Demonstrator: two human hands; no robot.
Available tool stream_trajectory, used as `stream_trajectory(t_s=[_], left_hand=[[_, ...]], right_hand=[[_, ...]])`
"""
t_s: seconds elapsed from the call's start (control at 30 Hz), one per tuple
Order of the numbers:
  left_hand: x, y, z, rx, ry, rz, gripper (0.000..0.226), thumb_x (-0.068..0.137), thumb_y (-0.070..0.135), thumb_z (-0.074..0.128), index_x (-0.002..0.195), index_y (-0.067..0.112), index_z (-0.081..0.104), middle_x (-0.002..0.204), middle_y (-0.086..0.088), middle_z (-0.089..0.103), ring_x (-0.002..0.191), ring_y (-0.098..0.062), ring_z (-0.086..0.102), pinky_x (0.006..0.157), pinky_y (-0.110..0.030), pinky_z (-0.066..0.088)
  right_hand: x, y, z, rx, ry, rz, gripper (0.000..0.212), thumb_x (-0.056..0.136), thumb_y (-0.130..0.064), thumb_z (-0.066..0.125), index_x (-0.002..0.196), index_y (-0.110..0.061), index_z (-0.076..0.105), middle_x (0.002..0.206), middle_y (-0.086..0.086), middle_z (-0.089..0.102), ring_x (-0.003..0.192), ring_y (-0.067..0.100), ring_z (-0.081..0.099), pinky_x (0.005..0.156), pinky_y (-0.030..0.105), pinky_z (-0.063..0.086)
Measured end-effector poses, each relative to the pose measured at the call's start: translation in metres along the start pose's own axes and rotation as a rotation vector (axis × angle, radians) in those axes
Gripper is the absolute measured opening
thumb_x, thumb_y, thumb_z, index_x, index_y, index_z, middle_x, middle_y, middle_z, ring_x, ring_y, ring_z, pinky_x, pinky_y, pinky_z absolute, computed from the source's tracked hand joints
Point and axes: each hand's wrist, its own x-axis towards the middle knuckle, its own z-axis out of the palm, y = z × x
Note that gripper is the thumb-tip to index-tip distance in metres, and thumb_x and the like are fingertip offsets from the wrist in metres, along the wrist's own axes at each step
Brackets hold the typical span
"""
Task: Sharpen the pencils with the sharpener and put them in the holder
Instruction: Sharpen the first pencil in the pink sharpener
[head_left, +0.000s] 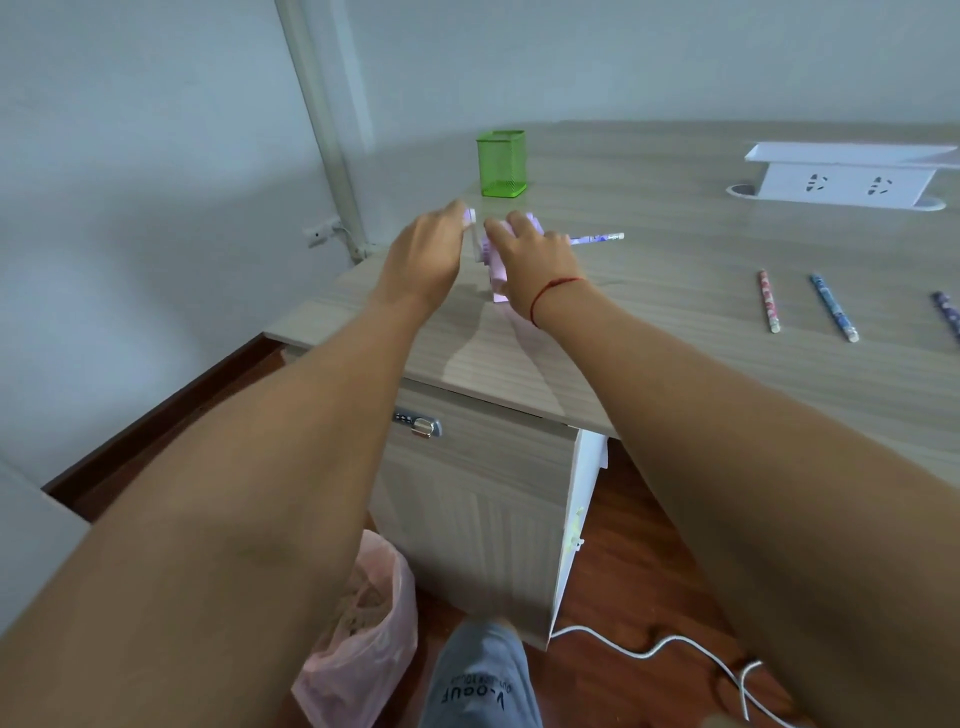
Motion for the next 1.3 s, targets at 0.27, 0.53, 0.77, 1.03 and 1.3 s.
stream_trajectory(t_s=[0.27, 0.53, 0.77, 1.03, 1.3], left_hand=[[-0.036, -0.004, 0.011, 0.095, -0.144, 0.050, 0.022, 0.099, 0.014, 0.037, 0.101, 0.001, 0.055, 0.094, -0.025, 0.064, 0.085, -0.042, 0.059, 0.068, -0.043, 0.041], [-0.030, -0.012, 0.027, 0.192, -0.361, -0.007, 0.025, 0.097, 0.013, 0.039, 0.102, 0.001, 0.060, 0.100, -0.026, 0.064, 0.092, -0.044, 0.060, 0.077, -0.045, 0.047], [-0.004, -0.023, 0.035, 0.280, -0.480, 0.023, 0.028, 0.096, 0.015, 0.041, 0.110, 0.007, 0.063, 0.114, -0.023, 0.063, 0.108, -0.040, 0.058, 0.086, -0.040, 0.045], [0.012, -0.025, 0.040, 0.314, -0.422, -0.014, 0.029, 0.097, 0.016, 0.039, 0.117, 0.010, 0.059, 0.119, -0.023, 0.061, 0.108, -0.040, 0.058, 0.084, -0.040, 0.044], [0.038, -0.023, 0.024, 0.265, -0.233, 0.001, 0.022, 0.095, 0.011, 0.039, 0.105, 0.000, 0.056, 0.104, -0.031, 0.060, 0.097, -0.046, 0.059, 0.072, -0.044, 0.045]], right_hand=[[0.007, -0.001, 0.002, 0.035, -0.032, 0.020, 0.065, 0.085, -0.019, 0.066, 0.142, -0.019, 0.033, 0.144, 0.010, 0.036, 0.117, 0.040, 0.054, 0.100, 0.048, 0.042], [0.010, 0.005, 0.010, 0.067, 0.011, -0.026, 0.059, 0.089, -0.015, 0.059, 0.142, -0.017, 0.034, 0.144, 0.011, 0.038, 0.117, 0.040, 0.054, 0.099, 0.050, 0.043], [0.008, 0.005, 0.014, 0.043, 0.056, -0.037, 0.060, 0.088, -0.015, 0.058, 0.143, -0.016, 0.033, 0.145, 0.010, 0.037, 0.114, 0.039, 0.055, 0.093, 0.046, 0.043], [0.007, 0.000, 0.008, 0.022, 0.056, -0.014, 0.052, 0.091, -0.016, 0.053, 0.141, -0.013, 0.036, 0.140, 0.010, 0.042, 0.112, 0.037, 0.056, 0.093, 0.047, 0.043], [0.005, 0.003, 0.003, -0.011, 0.034, -0.023, 0.062, 0.087, -0.019, 0.062, 0.142, -0.017, 0.034, 0.143, 0.009, 0.040, 0.109, 0.038, 0.058, 0.095, 0.045, 0.040]])
